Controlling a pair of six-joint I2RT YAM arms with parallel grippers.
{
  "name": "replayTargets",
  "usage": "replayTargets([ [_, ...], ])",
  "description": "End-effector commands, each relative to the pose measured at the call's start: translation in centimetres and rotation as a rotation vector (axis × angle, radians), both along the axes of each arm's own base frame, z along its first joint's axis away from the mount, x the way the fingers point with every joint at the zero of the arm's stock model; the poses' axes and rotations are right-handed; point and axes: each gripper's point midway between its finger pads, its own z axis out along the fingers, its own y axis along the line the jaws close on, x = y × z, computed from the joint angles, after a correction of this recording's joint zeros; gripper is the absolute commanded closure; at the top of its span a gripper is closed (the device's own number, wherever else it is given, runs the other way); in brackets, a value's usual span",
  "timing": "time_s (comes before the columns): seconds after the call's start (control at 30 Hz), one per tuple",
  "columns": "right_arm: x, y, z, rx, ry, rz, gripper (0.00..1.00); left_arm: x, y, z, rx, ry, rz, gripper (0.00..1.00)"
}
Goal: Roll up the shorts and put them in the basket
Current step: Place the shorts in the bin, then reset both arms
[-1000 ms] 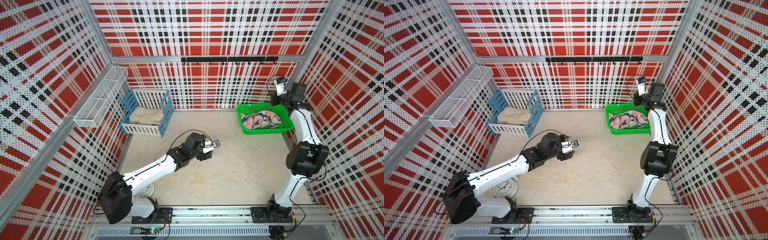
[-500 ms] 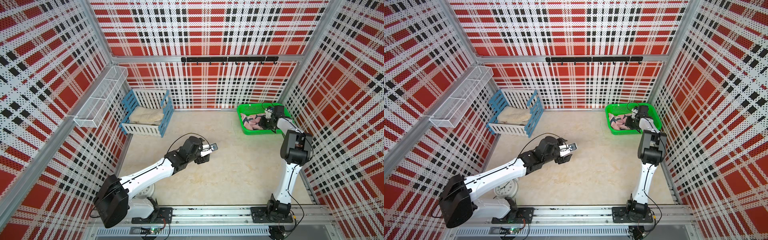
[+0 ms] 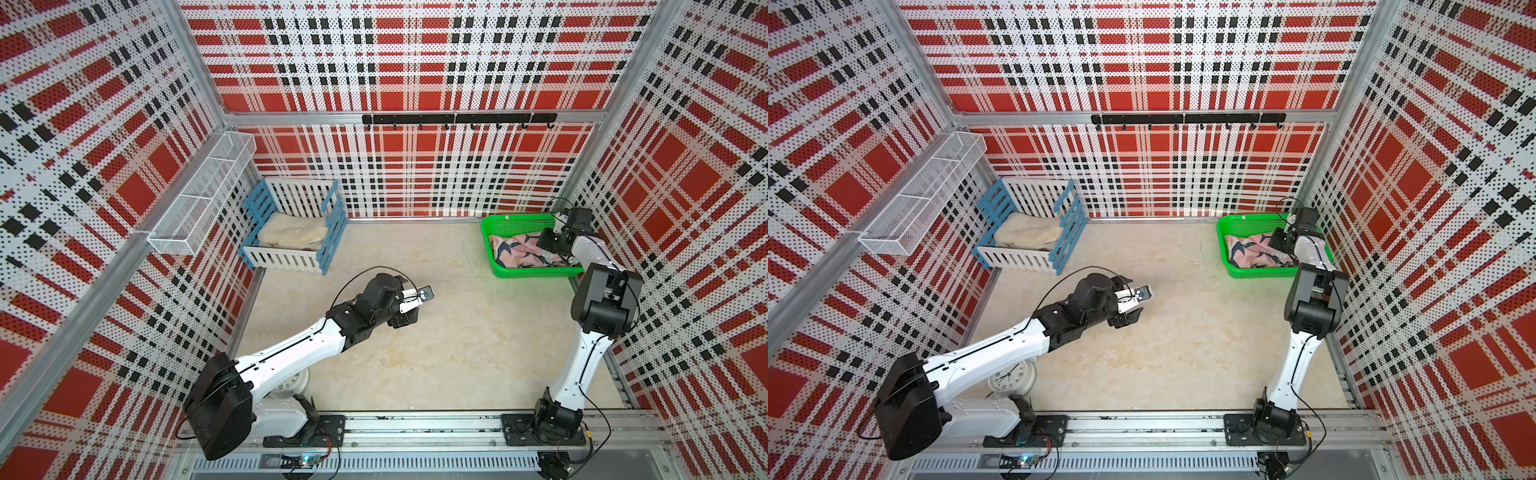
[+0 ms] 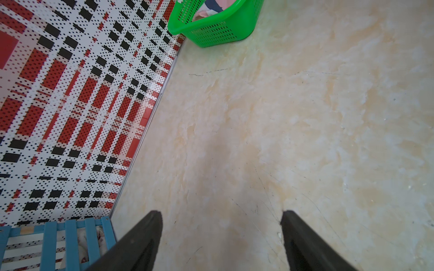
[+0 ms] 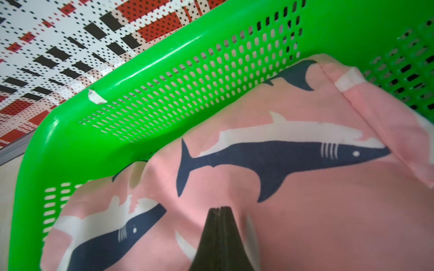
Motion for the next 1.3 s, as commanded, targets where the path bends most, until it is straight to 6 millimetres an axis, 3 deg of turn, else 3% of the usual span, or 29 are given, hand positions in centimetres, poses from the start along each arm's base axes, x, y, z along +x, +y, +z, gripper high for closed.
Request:
replayTargets([
  [0.0,-1.2,2.0,5.9,-0.044,-0.088,0.046,1.0,1.3,1.1,1.6,-0.089,-0.067,0.097,0.15],
  [0.13,-4.0,3.7,8.9,-0.087,-0.149,0.042,1.0,3.4,4.1,3.5,-0.209,-0.16,0.274,0.15],
  [0.3,-7.9,7.3,9.6,-0.218,-0.235,0.079,0.8,6.0,11.4,5.1,-0.418,-0.239,0.58,0.13],
  [0.37,-9.8,8.0,9.1,-0.21,-0.264,0.062,0.72,6.9,15.2,4.9,-0.478,-0.257,0.724,0.12],
  [0.47,-14.5,9.4,5.1,-0.194,-0.188,0.086,0.72,7.2,20.0,4.2,-0.532,-0.293,0.901,0.11],
  [0.5,-13.6,8.6,7.3,-0.224,-0.317,0.011,0.51,7.2,21.6,4.0,-0.547,-0.308,0.957,0.1],
  [0.57,-15.3,8.5,6.6,-0.25,-0.353,-0.025,0.3,6.8,24.5,3.7,-0.589,-0.34,1.065,0.07],
  [0.63,-16.6,8.3,5.5,-0.247,-0.367,-0.056,0.2,6.3,27.3,3.3,-0.625,-0.373,1.171,0.01],
  [0.77,-18.4,8.6,3.4,-0.301,-0.448,-0.049,0.16,5.6,32.0,1.7,-0.687,-0.426,1.333,0.01],
  [0.93,-18.7,10.2,2.4,-0.326,-0.558,0.005,0.16,5.4,33.2,0.3,-0.823,-0.479,1.289,0.01],
  [1.0,-18.3,10.8,1.9,-0.332,-0.571,0.022,0.16,5.2,32.8,0.1,-0.894,-0.506,1.218,0.01],
  [1.2,-17.0,11.6,1.3,-0.367,-0.61,0.047,0.15,6.1,30.9,-3.5,-0.865,-0.437,1.1,0.01],
  [1.27,-16.8,12.5,0.6,-0.375,-0.63,0.09,0.14,6.1,30.3,-2.8,-0.882,-0.474,1.048,0.01],
])
